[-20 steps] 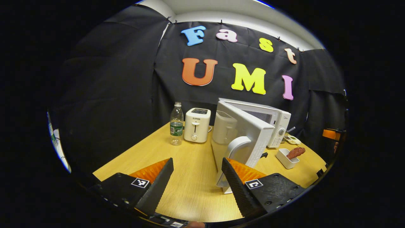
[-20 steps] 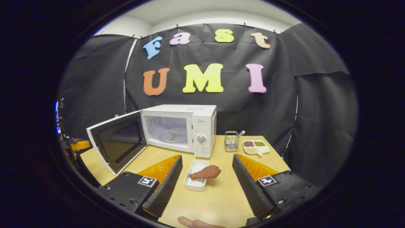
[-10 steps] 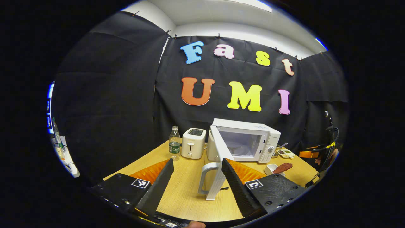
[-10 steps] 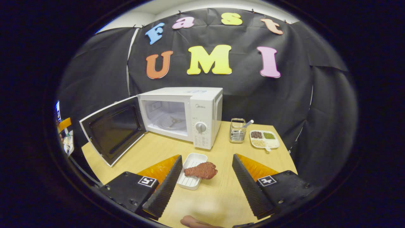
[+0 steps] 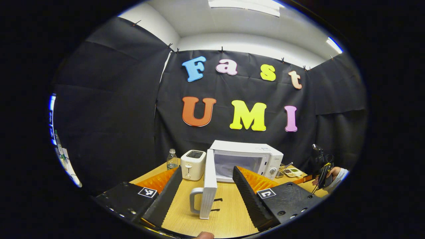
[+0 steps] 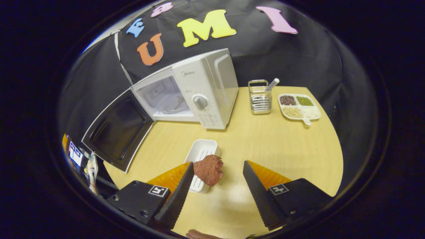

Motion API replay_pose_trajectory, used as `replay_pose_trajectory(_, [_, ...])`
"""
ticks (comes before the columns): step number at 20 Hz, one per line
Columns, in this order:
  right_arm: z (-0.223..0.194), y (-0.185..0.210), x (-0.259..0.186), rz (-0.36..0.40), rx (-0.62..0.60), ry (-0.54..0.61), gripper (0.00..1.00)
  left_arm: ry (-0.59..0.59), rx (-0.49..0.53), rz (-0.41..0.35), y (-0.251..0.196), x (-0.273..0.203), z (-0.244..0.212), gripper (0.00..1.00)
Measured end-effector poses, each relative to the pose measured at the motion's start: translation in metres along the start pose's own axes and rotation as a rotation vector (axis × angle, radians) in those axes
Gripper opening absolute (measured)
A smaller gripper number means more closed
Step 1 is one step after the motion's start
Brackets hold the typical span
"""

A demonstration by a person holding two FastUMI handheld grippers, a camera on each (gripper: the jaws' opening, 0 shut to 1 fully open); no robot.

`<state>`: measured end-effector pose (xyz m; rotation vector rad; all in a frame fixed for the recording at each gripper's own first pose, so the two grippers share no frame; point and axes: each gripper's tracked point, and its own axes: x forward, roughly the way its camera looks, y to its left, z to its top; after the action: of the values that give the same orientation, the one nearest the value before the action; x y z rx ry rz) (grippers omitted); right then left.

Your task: Open the microwave oven with the left hand, put the food in, and close the microwave oven.

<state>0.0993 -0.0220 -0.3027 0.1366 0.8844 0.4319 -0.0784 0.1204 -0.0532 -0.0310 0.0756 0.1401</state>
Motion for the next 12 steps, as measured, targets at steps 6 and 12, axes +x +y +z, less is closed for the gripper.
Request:
replay_pose_trajectory(6, [-0.012,0.008,0.016,0.129,0.121,0.091,0.52,0.013,0.027,-0.002,-0.013,-0.007,-0.003,0.93])
replay_pose_trajectory(12, [-0.016,0.021,0.009,0.174,0.135,0.089,0.27,0.010,0.052,-0.036,-0.024,-0.011,-0.003,0.81])
